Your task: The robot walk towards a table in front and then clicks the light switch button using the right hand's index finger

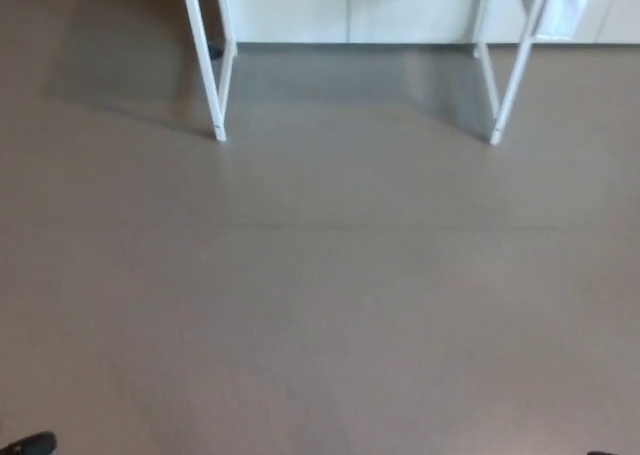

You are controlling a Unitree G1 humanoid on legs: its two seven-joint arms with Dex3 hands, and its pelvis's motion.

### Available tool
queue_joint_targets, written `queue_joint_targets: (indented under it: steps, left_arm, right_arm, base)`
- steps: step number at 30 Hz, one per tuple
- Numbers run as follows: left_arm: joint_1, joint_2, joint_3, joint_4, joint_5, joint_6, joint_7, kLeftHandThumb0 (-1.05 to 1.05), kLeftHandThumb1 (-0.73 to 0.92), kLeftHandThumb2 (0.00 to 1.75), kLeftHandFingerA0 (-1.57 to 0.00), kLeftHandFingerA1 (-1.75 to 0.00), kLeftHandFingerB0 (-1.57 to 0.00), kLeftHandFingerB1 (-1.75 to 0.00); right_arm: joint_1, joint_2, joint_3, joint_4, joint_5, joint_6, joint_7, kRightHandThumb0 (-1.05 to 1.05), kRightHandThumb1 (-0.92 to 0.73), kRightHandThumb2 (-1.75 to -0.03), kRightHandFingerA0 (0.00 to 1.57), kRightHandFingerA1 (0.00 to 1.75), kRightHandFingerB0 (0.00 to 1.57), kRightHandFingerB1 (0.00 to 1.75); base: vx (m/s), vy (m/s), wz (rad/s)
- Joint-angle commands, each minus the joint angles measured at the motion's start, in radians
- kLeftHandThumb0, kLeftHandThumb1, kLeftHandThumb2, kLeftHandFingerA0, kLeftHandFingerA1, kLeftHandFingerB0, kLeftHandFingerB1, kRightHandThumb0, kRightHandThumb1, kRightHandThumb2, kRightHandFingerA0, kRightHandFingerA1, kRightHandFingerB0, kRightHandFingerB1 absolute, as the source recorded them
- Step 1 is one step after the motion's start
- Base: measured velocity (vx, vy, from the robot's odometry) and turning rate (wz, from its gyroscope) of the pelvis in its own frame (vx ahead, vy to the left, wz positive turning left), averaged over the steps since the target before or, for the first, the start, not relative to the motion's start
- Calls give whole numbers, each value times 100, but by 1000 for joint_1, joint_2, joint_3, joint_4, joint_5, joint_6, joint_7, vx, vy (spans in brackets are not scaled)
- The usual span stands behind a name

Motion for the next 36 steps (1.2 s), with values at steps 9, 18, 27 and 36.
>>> queue_joint_targets:
  steps: [9,18,27,36]
  left_arm:
    - [-1,14,1,10,4,1,8,-3,42,86,-31,-57,-31,-54]
    - [-3,20,-3,16,1,2,-2,-4,41,86,-31,-57,-28,-53]
    - [-10,20,-6,16,13,-12,9,-5,41,86,-36,-59,-30,-54]
    - [-3,21,-13,4,17,6,18,-6,40,85,-36,-59,-30,-54]
  right_arm:
    - [-14,-23,22,5,-33,-7,-11,-21,-68,-60,47,62,28,47]
    - [-23,-28,28,19,-36,-8,-12,-21,-47,-93,43,67,22,56]
    - [-34,-32,33,20,-40,1,-9,-20,-48,-93,42,66,23,56]
    - [-31,-39,41,32,-48,-8,-13,-19,-47,-92,43,67,25,57]
  base:
    - [331,90,-11]
    - [510,33,-19]
    - [425,-87,33]
    - [396,-55,-4]
